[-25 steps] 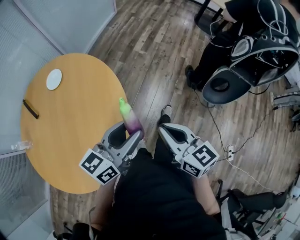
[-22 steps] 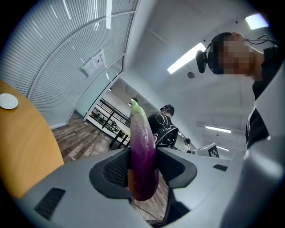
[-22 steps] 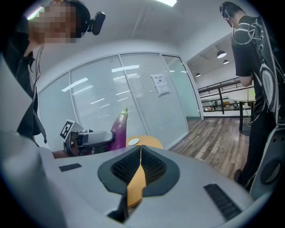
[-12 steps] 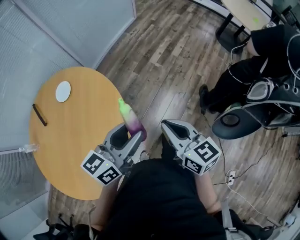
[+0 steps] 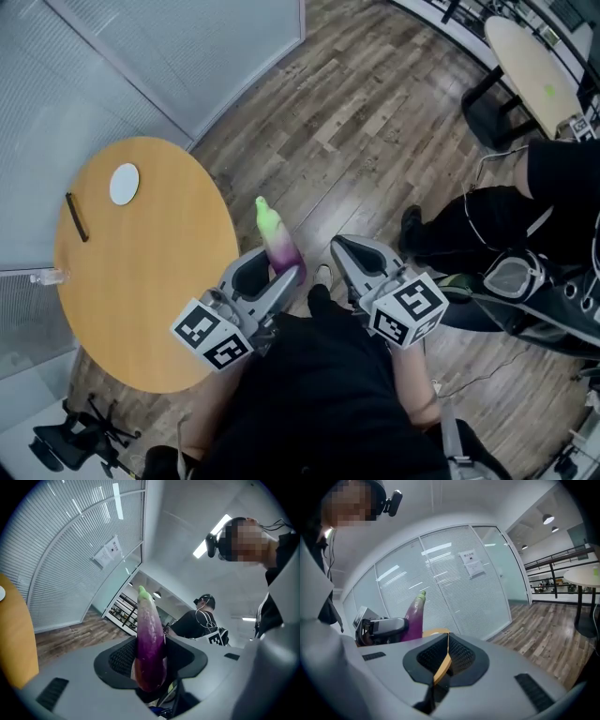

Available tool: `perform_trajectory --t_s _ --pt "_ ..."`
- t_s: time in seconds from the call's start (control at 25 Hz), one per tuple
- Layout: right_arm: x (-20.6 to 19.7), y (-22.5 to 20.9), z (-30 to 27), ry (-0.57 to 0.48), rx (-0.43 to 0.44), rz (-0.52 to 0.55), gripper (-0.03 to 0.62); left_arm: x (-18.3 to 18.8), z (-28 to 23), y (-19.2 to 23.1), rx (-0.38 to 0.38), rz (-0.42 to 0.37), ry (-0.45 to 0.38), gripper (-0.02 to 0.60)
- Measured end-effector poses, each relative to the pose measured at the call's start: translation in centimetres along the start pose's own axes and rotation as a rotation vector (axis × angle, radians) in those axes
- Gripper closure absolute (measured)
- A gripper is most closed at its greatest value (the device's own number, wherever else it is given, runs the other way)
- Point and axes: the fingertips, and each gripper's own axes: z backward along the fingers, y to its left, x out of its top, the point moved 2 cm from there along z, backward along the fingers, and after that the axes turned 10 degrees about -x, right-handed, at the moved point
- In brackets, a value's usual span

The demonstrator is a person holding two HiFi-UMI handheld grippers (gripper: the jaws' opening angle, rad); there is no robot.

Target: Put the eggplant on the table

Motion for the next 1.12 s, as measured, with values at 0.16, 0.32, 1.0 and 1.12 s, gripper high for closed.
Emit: perform_trajectory --t_s 0.16,0.32,1.0,1.12 --pt "0.7 -2.4 -1.3 0.035 0.057 -0.012 0.577 0.1 -1.6 1.3 0.081 0.015 -0.019 0.376" --pt "0.8 -3.2 -3.1 0.06 0.124 -0.01 0.577 0.2 -1.4 2.8 0.162 0.026 -0.038 0.376" --pt "6.3 1.2 -17.4 0.164 0.234 0.142 0.577 8.7 6.6 14.7 0.361 0.031 -0.266 0.376" --pt "8.7 3.4 -20.9 0.148 0.293 0.175 0.577 11.4 8.5 16.0 0.391 0.002 -0.342 0.376"
